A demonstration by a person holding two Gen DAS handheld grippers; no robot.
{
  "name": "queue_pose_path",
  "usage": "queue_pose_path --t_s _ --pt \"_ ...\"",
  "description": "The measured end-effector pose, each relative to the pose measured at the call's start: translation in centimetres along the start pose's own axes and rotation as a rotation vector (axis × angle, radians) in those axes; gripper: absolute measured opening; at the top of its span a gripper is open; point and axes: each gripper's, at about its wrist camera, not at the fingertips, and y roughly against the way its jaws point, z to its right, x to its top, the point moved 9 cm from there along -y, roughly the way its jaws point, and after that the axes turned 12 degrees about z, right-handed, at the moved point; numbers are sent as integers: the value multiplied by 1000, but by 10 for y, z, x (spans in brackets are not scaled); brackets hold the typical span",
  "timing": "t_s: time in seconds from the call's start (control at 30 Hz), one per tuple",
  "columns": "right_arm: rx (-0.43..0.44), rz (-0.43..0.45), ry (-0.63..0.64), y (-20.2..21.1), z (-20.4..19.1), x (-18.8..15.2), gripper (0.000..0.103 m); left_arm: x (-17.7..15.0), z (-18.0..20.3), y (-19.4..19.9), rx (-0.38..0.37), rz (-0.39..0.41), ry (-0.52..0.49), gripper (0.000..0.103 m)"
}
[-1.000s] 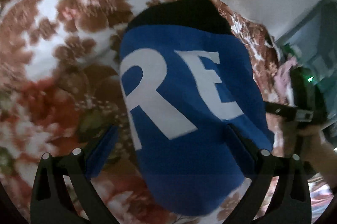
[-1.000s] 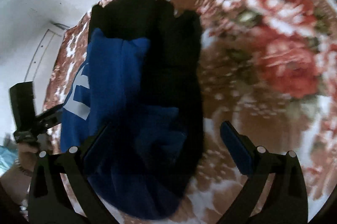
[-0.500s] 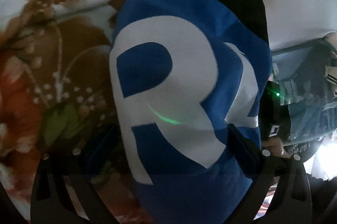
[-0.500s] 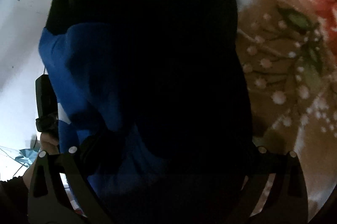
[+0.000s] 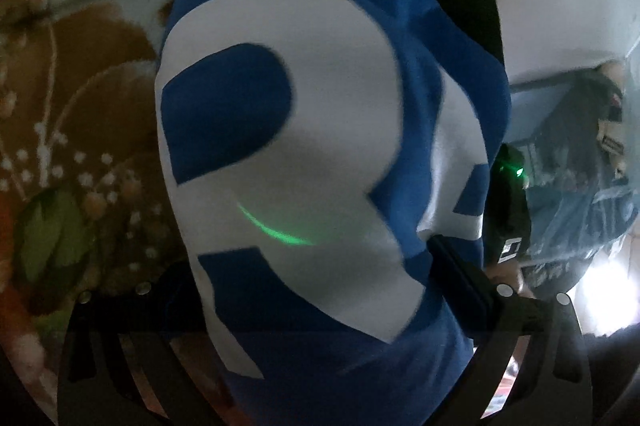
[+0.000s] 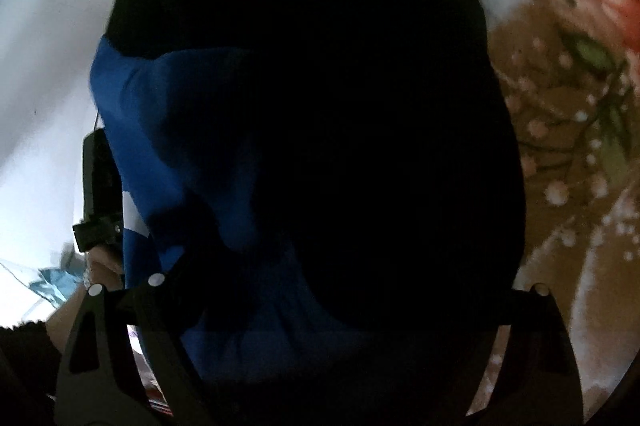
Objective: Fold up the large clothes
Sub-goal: 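Grasp the folded jacket with both grippers and lift it off the bed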
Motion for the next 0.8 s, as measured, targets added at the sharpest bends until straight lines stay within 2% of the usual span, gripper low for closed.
queue_pose_path --t_s 0.03,0.07,0.13,0.23,0.33,0.53,0.6,0.7,0.77,0.8 --pt "-4 2 0 -1 1 0 86 0 1 1 -2 2 -5 96" --pt "-11 5 5 0 0 0 84 -1 2 1 -7 4 -11 89" --pt "-28 36 23 5 -1 0 70 -4 4 4 -17 3 -22 69" --pt "-55 83 57 19 -10 -5 53 -5 20 13 24 28 -77 59" --pt "-46 106 35 34 -19 -4 47 -8 48 22 45 67 -121 54" --pt "16 140 49 75 -43 -11 46 -15 95 47 23 112 -175 53" --pt "27 154 52 87 -51 -23 46 -18 105 51 23 117 -183 53" --pt "37 158 28 102 -61 -50 46 -45 118 65 24 112 -161 53" --pt "40 146 5 109 -71 -76 46 -69 125 78 27 98 -147 53" --pt "41 136 -9 115 -81 -100 46 -81 128 82 28 91 -138 53"
